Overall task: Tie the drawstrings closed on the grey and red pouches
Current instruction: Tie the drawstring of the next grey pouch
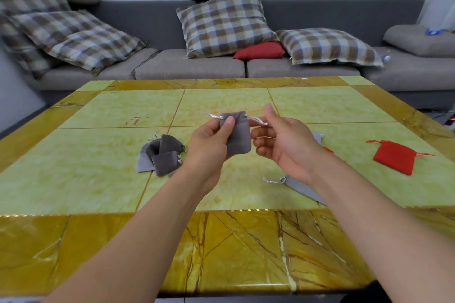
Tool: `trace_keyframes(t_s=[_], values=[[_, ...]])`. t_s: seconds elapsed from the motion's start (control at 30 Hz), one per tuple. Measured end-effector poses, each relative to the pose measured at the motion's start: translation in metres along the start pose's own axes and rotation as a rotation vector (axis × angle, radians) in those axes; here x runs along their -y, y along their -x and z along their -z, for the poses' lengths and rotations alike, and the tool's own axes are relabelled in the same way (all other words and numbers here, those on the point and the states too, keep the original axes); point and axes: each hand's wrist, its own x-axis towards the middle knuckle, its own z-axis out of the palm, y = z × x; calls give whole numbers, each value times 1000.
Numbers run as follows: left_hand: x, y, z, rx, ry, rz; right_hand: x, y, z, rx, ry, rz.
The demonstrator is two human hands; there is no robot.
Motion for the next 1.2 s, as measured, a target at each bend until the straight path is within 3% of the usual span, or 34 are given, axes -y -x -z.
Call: trace_keyframes(t_s=[0.07,0.2,0.4,0.7,0.87,0.97,1.07,1.2], values=[[2,-4,3,-90,2,-44,-1,2,0,17,157,39],[3,-5,3,-104,-18,-83,-5,4,-2,10,312,164],[0,0,3,-56,-27,-82,-1,5,0,33,326,160],[-7,3,4,-150,-43,17,4,5,3,-17,294,138],[-11,1,5,-157,147,85,7,3,6,-23,94,74],[-16,0,6,-51,458,199,11,0,9,-2,-332,-38],[-19,4,4,111,627,232,13,-3,7,127,-757,-76],[-30,1,8,69,612,155,17,-6,8,108,-706,-88]])
